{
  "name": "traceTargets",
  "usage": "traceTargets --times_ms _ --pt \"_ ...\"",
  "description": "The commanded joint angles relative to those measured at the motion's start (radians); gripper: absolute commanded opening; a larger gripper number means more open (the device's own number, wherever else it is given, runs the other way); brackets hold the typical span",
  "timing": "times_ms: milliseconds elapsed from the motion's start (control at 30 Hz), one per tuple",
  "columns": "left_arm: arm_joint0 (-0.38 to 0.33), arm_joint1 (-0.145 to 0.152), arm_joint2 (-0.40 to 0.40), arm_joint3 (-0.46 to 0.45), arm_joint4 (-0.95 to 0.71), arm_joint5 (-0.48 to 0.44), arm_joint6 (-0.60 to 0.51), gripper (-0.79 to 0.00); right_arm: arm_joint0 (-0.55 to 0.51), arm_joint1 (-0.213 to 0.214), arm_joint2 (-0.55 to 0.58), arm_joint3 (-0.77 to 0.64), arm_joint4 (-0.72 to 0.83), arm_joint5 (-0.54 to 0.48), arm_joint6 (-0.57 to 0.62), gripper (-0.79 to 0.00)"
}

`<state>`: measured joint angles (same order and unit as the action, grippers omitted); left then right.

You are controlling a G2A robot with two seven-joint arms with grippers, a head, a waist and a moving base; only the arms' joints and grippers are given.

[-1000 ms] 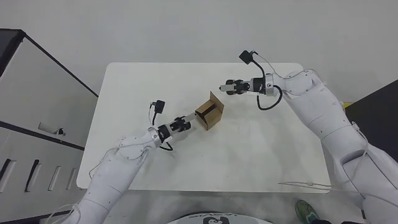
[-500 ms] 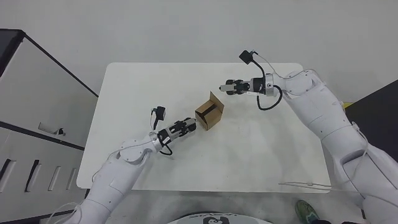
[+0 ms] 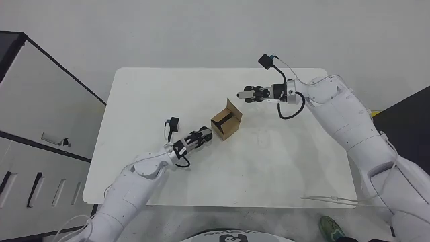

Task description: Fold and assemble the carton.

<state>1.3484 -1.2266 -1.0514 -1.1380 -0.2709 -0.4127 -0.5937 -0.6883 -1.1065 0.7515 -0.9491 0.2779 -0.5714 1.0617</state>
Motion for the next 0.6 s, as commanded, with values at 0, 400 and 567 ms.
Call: traceTargets --times_ms 0,400,567 --pt "-0.006 -0.003 0.011 0.008 0.010 0.004 0.007 -0.785 0.000 0.000 0.000 0.000 0.000 0.000 0.000 0.000" --pt "-0.037 -0.023 0.051 0.050 0.025 -0.009 0.045 -0.785 0.000 0.000 0.000 0.000 0.000 0.000 0.000 0.000" --pt "-0.051 -0.030 0.062 0.073 0.031 -0.013 0.065 -0.785 0.000 0.000 0.000 0.000 0.000 0.000 0.000 0.000"
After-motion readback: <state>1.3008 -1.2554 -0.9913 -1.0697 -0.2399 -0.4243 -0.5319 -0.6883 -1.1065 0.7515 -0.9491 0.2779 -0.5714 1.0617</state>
